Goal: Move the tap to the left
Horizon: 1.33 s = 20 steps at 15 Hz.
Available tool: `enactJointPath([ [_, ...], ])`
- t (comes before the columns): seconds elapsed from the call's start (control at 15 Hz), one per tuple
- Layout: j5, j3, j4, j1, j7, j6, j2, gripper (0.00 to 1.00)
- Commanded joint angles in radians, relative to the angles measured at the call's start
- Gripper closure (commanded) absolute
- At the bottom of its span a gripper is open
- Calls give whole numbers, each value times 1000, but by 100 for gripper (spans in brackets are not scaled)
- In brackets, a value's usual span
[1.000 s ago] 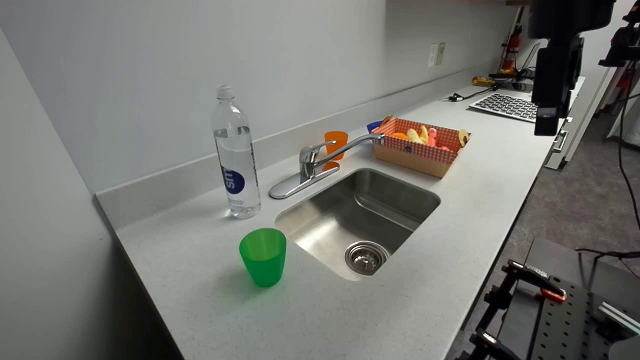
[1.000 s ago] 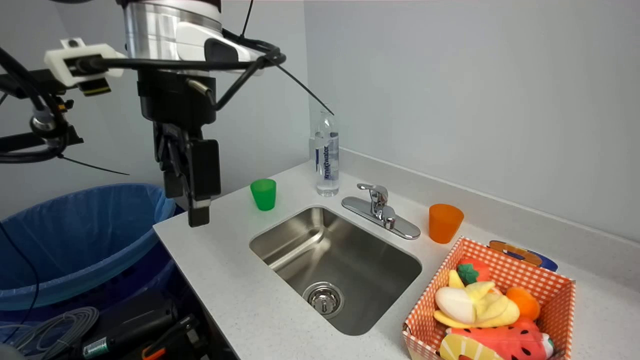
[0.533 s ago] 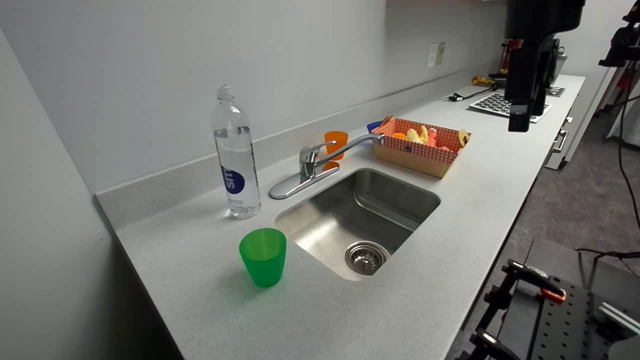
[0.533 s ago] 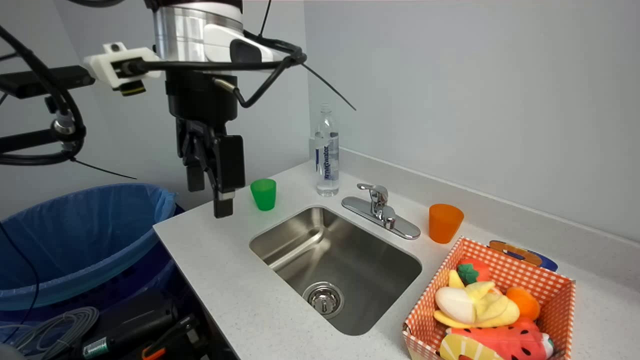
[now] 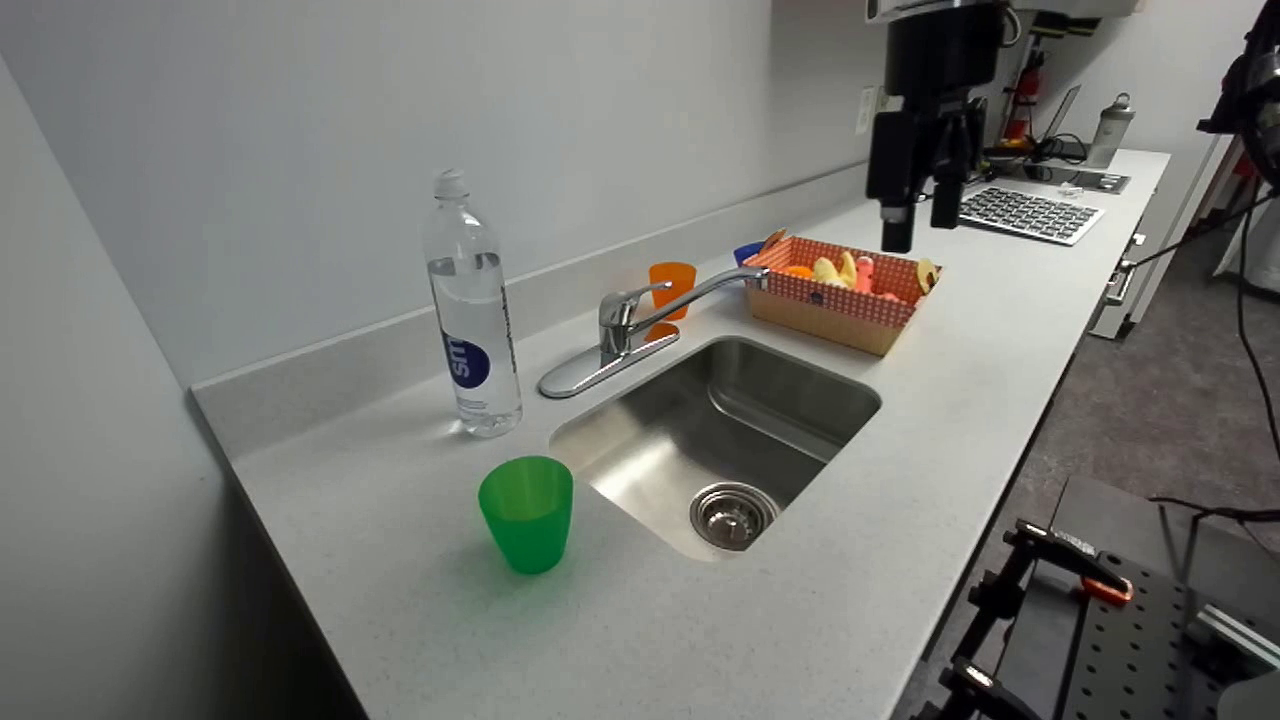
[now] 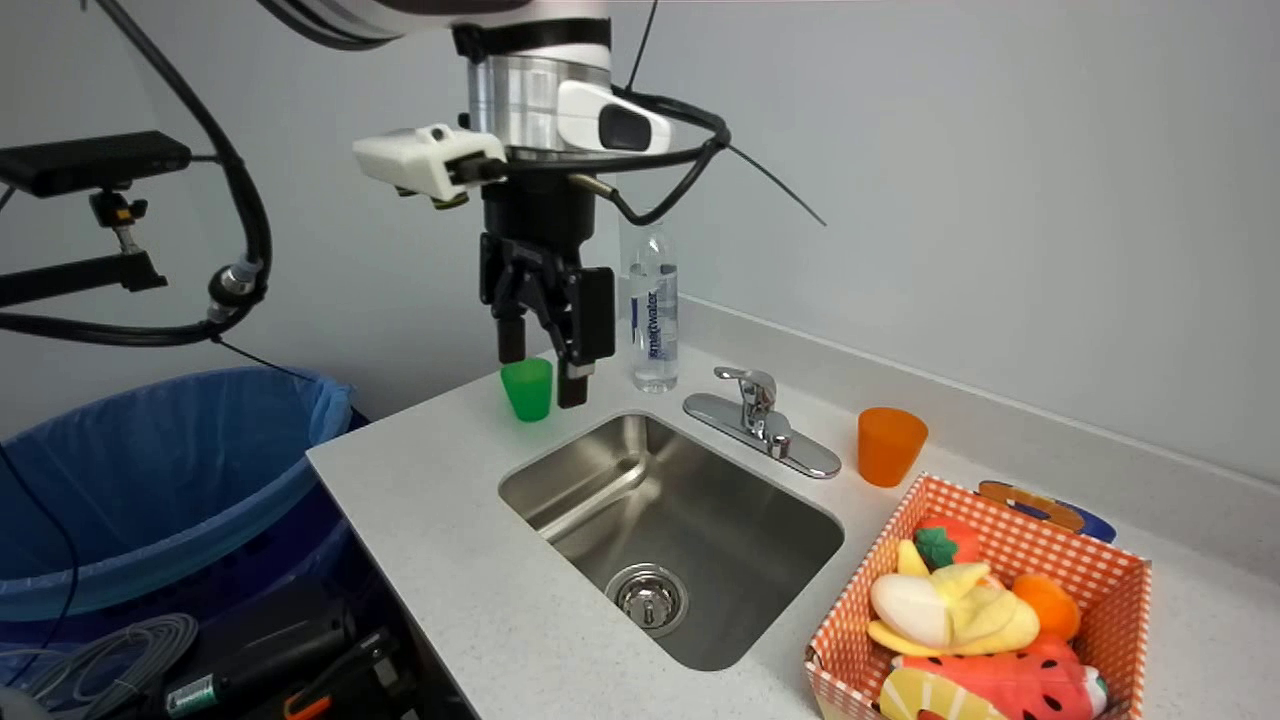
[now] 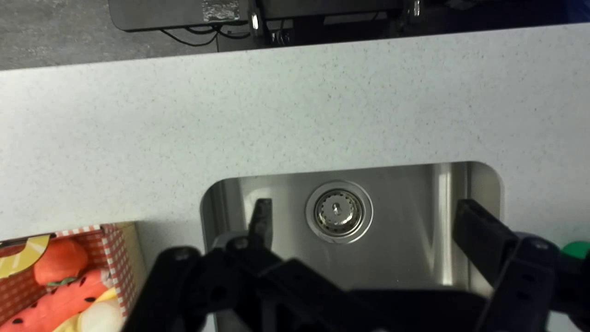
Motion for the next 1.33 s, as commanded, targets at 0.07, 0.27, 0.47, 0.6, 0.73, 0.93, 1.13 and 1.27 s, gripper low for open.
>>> enactJointPath([
  [0.07,16,-14,184,-25,47,55,228,0],
  [0.27,18,-23,301,-31,59,80,354,0],
  [0.47,4,-27,416,-32,74,87,464,0],
  [0.6,-8,-28,491,-31,89,83,531,0],
  [0.73,-11,-35,563,-33,94,73,597,0],
  [0.93,-17,-47,658,-36,114,68,687,0],
  [1.13,-11,-64,748,-42,130,49,768,0],
  [1.27,-19,-72,791,-43,140,37,804,0],
])
